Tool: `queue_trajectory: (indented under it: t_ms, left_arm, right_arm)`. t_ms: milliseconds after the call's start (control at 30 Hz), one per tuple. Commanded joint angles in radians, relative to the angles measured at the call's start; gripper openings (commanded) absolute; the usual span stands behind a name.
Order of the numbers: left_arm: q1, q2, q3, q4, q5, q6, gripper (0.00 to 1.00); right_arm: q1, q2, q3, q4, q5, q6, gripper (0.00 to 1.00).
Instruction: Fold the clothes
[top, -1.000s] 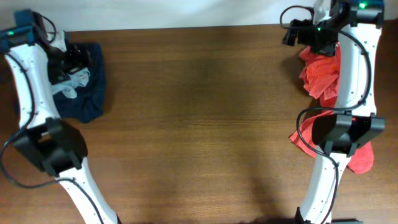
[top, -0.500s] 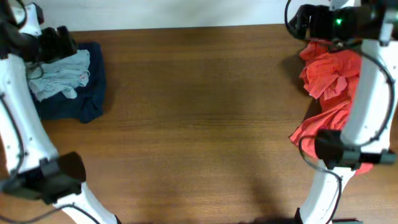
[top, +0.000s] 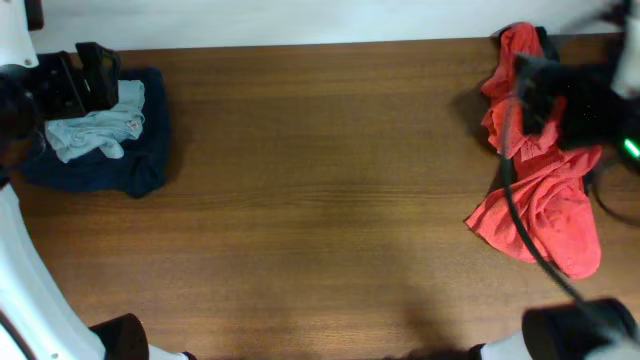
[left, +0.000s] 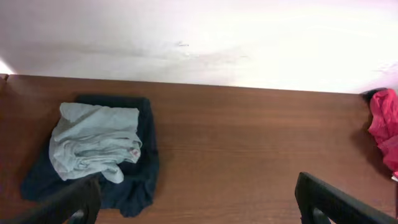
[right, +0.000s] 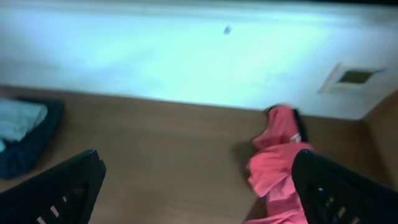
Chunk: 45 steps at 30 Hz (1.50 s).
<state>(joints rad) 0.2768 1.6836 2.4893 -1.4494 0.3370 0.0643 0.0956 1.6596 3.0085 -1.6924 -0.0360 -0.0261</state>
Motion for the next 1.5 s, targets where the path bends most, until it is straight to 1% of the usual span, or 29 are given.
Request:
queue_trajectory:
  t_ms: [0, 300, 1100, 1233, 1300, 1367, 1467]
  left_arm:
    - [0.0, 0.008, 0.001, -0.022, 0.015, 0.019, 0.99]
    - [0.0, 0.009, 0.0, -0.037, 0.015, 0.02, 0.99]
    - [0.001, 0.009, 0.0, -0.037, 0.015, 0.02, 0.99]
    - [0.001, 0.009, 0.0, -0.037, 0.015, 0.02, 0.99]
    - [0.001, 0.009, 0.0, -0.037, 0.015, 0.02, 0.99]
    - [0.001, 0.009, 0.0, -0.037, 0.015, 0.02, 0.99]
    - [0.001, 0.009, 0.0, -0.037, 0.015, 0.02, 0.99]
  right_arm:
    - [0.009, -0.043, 0.002, -0.006, 0.056, -0.003, 0.99]
    - [0.009, -0.104, 0.003, -0.006, 0.056, -0.003, 0.98]
    - [0.009, -0.035, 0.002, -0.006, 0.057, -0.004, 0.98]
    - [0.009, -0.045, -0.028, -0.002, 0.085, -0.003, 0.98]
    - [0.009, -0.064, -0.073, 0.035, 0.086, -0.003, 0.98]
    - [0.009, -0.107, -0.169, 0.133, 0.087, -0.003, 0.98]
    - [0.009, -0.211, -0.398, 0.362, 0.086, -0.003, 0.98]
